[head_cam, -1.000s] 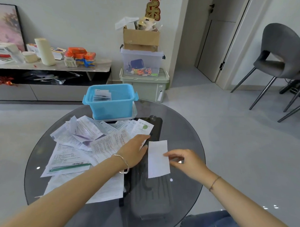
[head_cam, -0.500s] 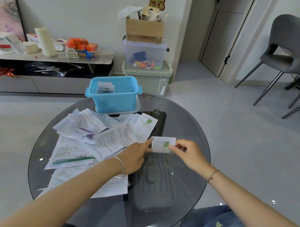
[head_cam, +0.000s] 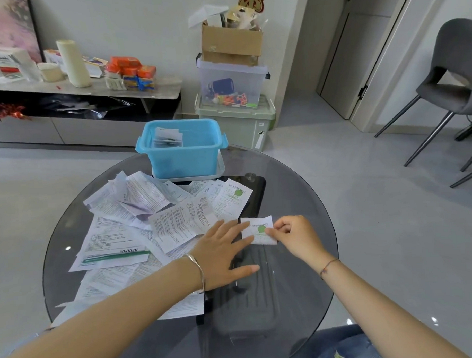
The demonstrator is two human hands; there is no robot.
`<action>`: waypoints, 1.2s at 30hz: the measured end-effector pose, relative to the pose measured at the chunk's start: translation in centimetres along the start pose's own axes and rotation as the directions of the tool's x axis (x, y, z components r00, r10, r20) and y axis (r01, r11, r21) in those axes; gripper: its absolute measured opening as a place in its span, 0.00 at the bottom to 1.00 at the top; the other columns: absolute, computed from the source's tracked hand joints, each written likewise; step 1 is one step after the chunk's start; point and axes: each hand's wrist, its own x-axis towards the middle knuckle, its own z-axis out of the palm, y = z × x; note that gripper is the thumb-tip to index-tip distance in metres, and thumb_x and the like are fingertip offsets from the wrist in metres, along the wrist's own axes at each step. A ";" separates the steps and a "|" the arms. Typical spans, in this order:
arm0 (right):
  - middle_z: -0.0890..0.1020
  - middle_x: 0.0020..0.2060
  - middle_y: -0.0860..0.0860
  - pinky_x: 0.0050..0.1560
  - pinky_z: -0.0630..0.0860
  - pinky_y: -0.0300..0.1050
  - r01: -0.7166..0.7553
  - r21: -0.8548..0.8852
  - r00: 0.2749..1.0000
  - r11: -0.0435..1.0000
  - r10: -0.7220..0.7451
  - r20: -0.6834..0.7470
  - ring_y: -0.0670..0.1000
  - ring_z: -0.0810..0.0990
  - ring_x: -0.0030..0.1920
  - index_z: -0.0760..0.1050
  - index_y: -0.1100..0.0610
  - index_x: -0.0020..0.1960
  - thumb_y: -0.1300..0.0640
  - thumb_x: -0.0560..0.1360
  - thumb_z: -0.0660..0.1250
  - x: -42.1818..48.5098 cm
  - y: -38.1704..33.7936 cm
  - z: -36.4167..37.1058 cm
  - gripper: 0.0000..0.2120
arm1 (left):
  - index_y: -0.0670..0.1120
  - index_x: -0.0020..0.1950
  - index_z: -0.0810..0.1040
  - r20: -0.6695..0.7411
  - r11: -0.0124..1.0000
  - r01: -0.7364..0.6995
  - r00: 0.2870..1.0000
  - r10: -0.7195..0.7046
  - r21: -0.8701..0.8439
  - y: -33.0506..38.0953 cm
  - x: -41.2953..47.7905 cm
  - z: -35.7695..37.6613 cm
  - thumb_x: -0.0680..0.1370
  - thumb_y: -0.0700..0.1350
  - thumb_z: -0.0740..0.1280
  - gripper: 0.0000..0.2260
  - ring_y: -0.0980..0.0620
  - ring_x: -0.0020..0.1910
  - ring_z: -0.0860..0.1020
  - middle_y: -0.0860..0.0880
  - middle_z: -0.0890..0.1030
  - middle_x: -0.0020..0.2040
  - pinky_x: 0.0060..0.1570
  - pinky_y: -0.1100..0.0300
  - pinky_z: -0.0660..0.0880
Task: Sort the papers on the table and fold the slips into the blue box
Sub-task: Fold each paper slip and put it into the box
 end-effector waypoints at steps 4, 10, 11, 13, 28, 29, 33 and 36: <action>0.78 0.27 0.48 0.33 0.67 0.39 -0.002 -0.022 1.000 1.000 0.002 -0.028 0.45 0.72 0.27 0.75 0.50 0.33 0.52 0.72 0.73 0.2 0.0 0.2 0.12 | 0.52 0.79 0.45 0.116 1.000 0.026 0.993 -0.025 -0.009 0.3 0.0 0.4 0.67 0.73 0.35 0.44 0.52 0.77 0.43 0.52 0.49 0.79 0.73 0.55 0.35; 0.75 0.22 0.45 0.32 0.65 0.39 -0.002 -0.036 1.000 0.999 0.001 -0.030 0.44 0.69 0.24 0.73 0.51 0.32 0.52 0.73 0.72 0.7 0.2 0.4 0.13 | 0.54 0.79 0.43 0.139 0.999 0.046 0.989 -0.046 0.001 0.7 -0.4 0.4 0.65 0.72 0.34 0.44 0.51 0.77 0.42 0.51 0.47 0.79 0.72 0.55 0.33; 0.74 0.21 0.45 0.32 0.65 0.39 0.003 -0.042 1.000 0.999 -0.004 -0.030 0.43 0.68 0.23 0.73 0.51 0.32 0.52 0.73 0.72 0.8 0.2 0.5 0.13 | 0.54 0.79 0.43 0.140 0.999 0.044 0.989 -0.044 0.002 0.8 -0.4 0.3 0.65 0.72 0.34 0.44 0.51 0.77 0.42 0.51 0.47 0.79 0.72 0.54 0.33; 0.73 0.19 0.45 0.32 0.65 0.40 0.019 -0.062 0.999 0.998 -0.021 -0.032 0.43 0.66 0.23 0.72 0.51 0.32 0.52 0.73 0.72 0.8 0.3 0.5 0.13 | 0.54 0.79 0.44 0.144 0.999 0.043 0.989 -0.043 0.006 0.8 -0.4 0.3 0.65 0.72 0.33 0.45 0.51 0.77 0.42 0.51 0.47 0.79 0.72 0.54 0.33; 0.79 0.28 0.51 0.34 0.70 0.43 0.001 -0.101 0.999 0.995 -0.006 -0.049 0.47 0.72 0.28 0.73 0.52 0.35 0.51 0.73 0.72 0.9 0.0 1.0 0.12 | 0.53 0.79 0.45 0.155 0.997 0.036 0.987 -0.045 0.061 0.8 -0.2 0.5 0.67 0.76 0.34 0.45 0.50 0.77 0.42 0.50 0.48 0.79 0.72 0.52 0.34; 0.78 0.27 0.50 0.34 0.70 0.44 0.001 -0.100 0.998 0.995 -0.006 -0.056 0.47 0.72 0.28 0.73 0.52 0.35 0.51 0.73 0.72 0.9 0.1 1.1 0.11 | 0.53 0.79 0.46 0.158 0.997 0.036 0.986 -0.046 0.064 0.8 -0.1 0.4 0.69 0.75 0.36 0.43 0.50 0.77 0.43 0.50 0.49 0.79 0.72 0.52 0.34; 0.79 0.33 0.47 0.34 0.72 0.44 0.052 -0.142 0.990 0.988 -0.069 -0.120 0.47 0.74 0.33 0.73 0.51 0.44 0.49 0.74 0.69 0.2 0.0 0.8 0.07 | 0.53 0.78 0.49 0.157 0.996 0.042 0.986 -0.053 0.075 1.0 0.2 0.2 0.70 0.72 0.41 0.41 0.50 0.77 0.43 0.50 0.51 0.79 0.73 0.51 0.35; 0.78 0.45 0.45 0.38 0.71 0.37 0.318 -0.372 0.899 0.872 -0.402 -0.174 0.45 0.76 0.43 0.77 0.52 0.52 0.50 0.77 0.64 -1.3 0.0 0.2 0.07 | 0.52 0.78 0.50 0.148 0.996 0.026 0.988 -0.039 0.086 0.9 0.2 0.2 0.68 0.74 0.38 0.43 0.50 0.77 0.43 0.50 0.52 0.79 0.73 0.51 0.36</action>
